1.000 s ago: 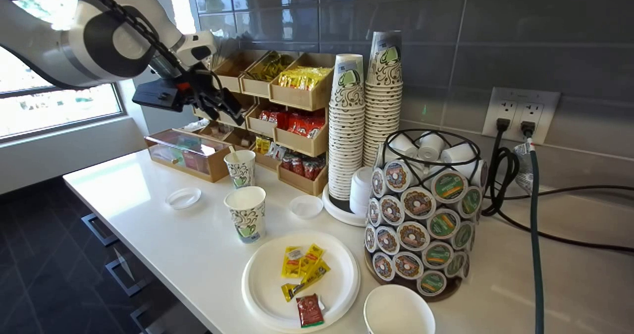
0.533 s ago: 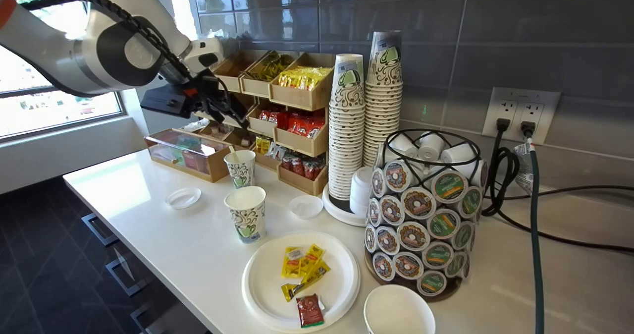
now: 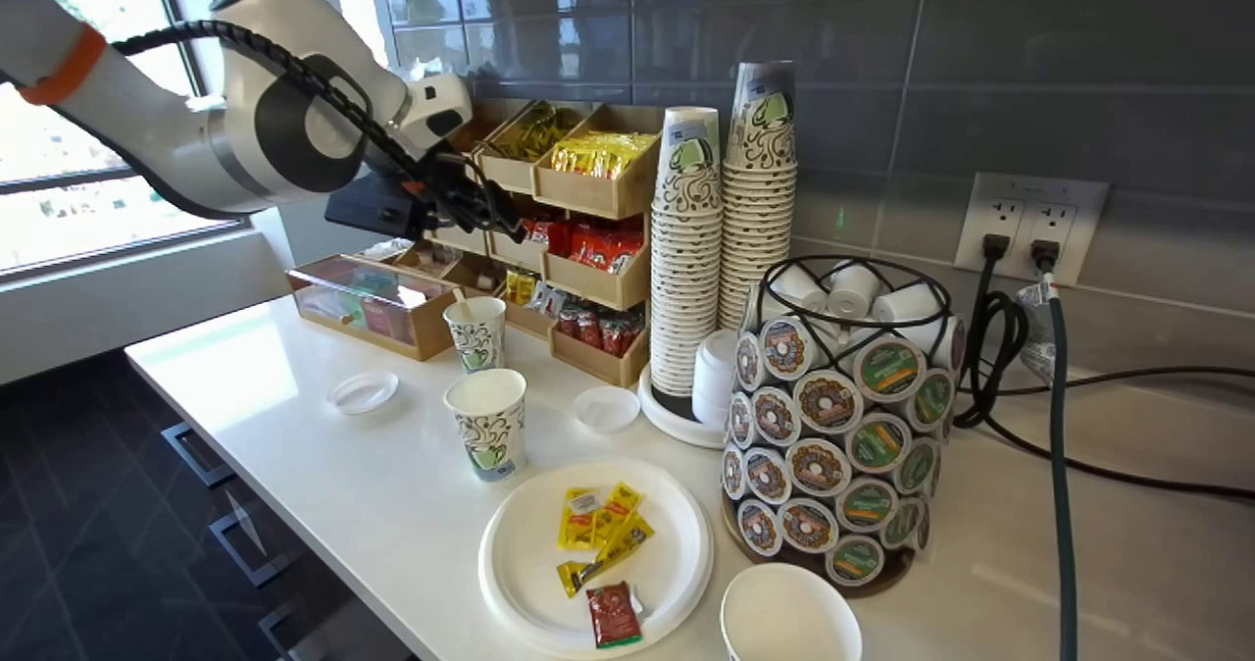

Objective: Pick up one red sachet from the middle far right tray and put on the white plate

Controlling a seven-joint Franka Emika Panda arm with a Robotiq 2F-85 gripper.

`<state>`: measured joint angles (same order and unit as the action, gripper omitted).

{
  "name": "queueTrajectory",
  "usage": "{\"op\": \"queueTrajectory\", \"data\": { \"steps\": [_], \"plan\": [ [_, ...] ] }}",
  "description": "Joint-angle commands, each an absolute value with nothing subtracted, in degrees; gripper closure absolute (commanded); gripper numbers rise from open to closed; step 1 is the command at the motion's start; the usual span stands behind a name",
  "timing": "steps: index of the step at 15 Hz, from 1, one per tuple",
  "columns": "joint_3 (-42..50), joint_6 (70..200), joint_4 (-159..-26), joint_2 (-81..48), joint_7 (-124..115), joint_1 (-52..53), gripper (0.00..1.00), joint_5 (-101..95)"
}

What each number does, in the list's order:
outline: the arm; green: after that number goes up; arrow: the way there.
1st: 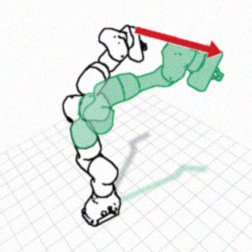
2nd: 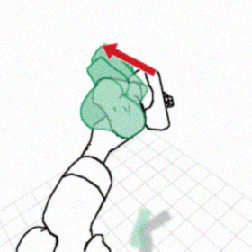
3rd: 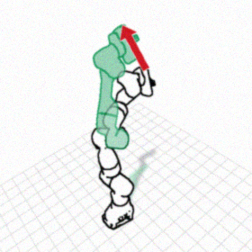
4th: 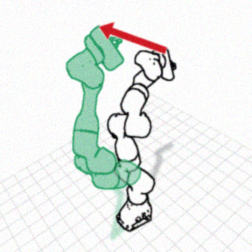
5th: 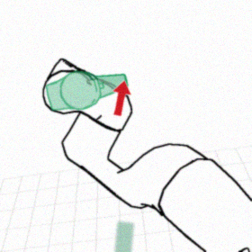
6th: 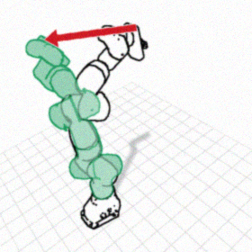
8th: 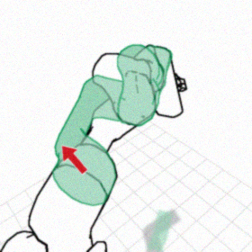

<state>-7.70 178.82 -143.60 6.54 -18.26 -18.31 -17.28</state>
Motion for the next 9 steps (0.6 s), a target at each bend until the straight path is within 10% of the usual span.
{"op": "queueTrajectory", "data": {
  "steps": [1, 9],
  "plan": [
    [-10.1, 184.4, -139.0, 0.0, -23.8, -22.9, 0.00, -22.7],
    [-6.3, 185.5, -132.8, -6.9, -26.0, -19.6, 0.00, -23.9]
  ]
}}
